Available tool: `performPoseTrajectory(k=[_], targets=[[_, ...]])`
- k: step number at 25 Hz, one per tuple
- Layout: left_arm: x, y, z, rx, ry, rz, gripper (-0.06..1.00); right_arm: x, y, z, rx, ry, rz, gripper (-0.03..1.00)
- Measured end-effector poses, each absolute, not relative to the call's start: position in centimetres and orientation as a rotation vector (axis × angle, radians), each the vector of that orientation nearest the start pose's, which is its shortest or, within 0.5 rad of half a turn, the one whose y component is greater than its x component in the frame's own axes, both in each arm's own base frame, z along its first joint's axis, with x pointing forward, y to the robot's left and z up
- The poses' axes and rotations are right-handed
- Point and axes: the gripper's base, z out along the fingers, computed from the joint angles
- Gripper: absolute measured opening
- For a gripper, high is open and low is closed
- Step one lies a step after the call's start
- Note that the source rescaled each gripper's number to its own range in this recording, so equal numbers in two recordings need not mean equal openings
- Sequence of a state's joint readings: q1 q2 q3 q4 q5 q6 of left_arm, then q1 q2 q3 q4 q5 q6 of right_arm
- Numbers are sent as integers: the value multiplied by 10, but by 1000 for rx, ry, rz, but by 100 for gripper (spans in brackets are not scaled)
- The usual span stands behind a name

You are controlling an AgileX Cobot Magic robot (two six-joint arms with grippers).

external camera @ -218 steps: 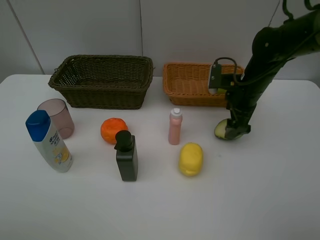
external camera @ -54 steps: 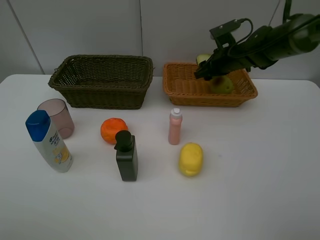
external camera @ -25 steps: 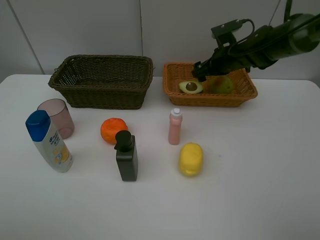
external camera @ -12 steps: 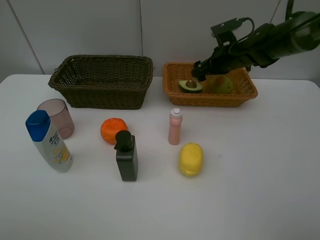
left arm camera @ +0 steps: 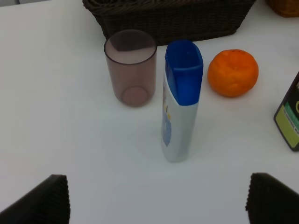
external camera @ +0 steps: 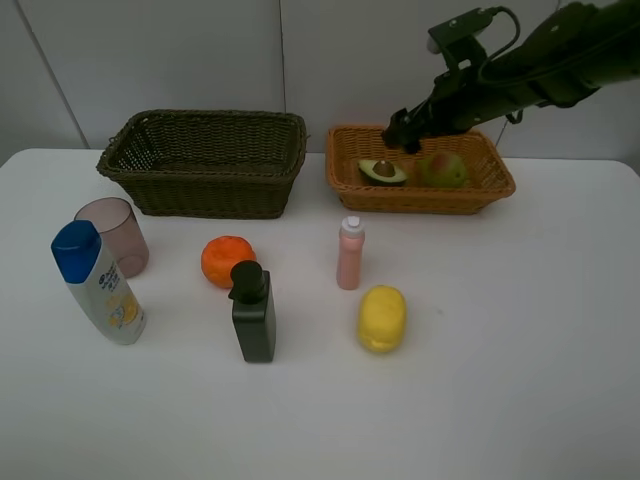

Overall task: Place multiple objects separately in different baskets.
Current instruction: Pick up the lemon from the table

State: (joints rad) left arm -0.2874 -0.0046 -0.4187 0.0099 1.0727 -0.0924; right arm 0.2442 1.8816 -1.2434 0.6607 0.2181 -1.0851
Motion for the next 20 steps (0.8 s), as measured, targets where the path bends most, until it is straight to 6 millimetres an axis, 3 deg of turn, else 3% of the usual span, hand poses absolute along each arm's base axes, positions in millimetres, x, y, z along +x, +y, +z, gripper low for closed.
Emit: performPoseTrajectory(k=[5,15,20], targets=[[3,0,253,208,2130,-211,100,368,106,215,-830,2169,91,100],[3,0,253,208,2130,-211,100,305,92,216,-658,2280,185,100],[3,0,253,208,2130,-211,100,283,102,208,-552,2366,292,100]])
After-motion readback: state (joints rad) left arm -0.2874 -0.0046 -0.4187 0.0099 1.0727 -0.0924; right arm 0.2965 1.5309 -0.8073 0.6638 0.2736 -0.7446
